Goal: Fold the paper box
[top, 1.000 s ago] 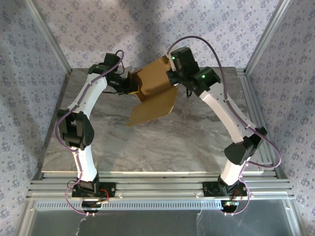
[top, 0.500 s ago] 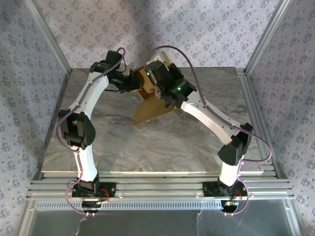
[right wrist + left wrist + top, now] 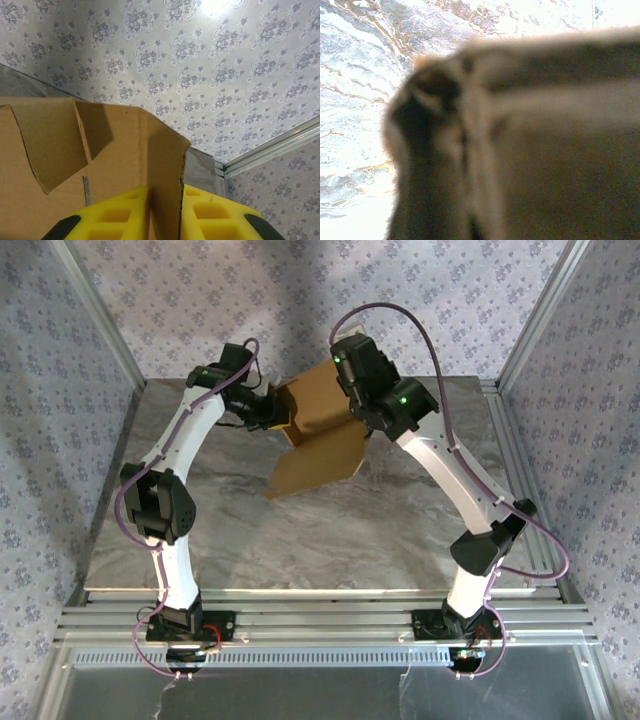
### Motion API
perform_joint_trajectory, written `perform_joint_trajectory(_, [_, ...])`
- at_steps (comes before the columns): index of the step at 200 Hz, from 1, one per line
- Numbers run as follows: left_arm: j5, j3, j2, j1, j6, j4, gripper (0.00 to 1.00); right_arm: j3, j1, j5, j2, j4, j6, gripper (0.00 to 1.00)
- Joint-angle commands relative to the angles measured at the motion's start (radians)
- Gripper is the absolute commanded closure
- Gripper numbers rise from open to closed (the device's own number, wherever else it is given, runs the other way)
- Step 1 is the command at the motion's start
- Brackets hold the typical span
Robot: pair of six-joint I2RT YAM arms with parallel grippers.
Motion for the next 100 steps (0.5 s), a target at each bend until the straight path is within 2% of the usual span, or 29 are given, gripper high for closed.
perform_joint_trajectory(1, [0.007, 0.033, 0.008, -0.001, 0.005, -0.021, 1.00, -0.013, -0.016, -0.003, -0.017, -0.067, 0.061, 0.81])
perform_joint_trajectory(25, [0.007, 0.031, 0.005, -0.003, 0.005, -0.025, 1.00, -0.018, -0.033, -0.025, -0.016, -0.065, 0.074, 0.81])
perform_joint_trajectory(40, [0.009, 0.031, 0.002, -0.003, 0.005, -0.027, 1.00, -0.018, -0.025, -0.011, -0.010, -0.062, 0.063, 0.89])
perform_joint_trajectory(52, [0.009, 0.035, -0.001, -0.005, 0.007, -0.030, 1.00, -0.018, -0.007, 0.072, 0.001, -0.046, 0.038, 1.00])
perform_joint_trajectory(83, [0.009, 0.037, -0.005, -0.006, 0.005, -0.036, 1.00, -0.068, 0.037, 0.307, 0.019, 0.084, -0.100, 1.00])
perform_joint_trajectory(100, [0.008, 0.035, -0.006, -0.009, 0.003, -0.040, 1.00, -0.099, 0.057, 0.392, 0.021, 0.173, -0.173, 1.00])
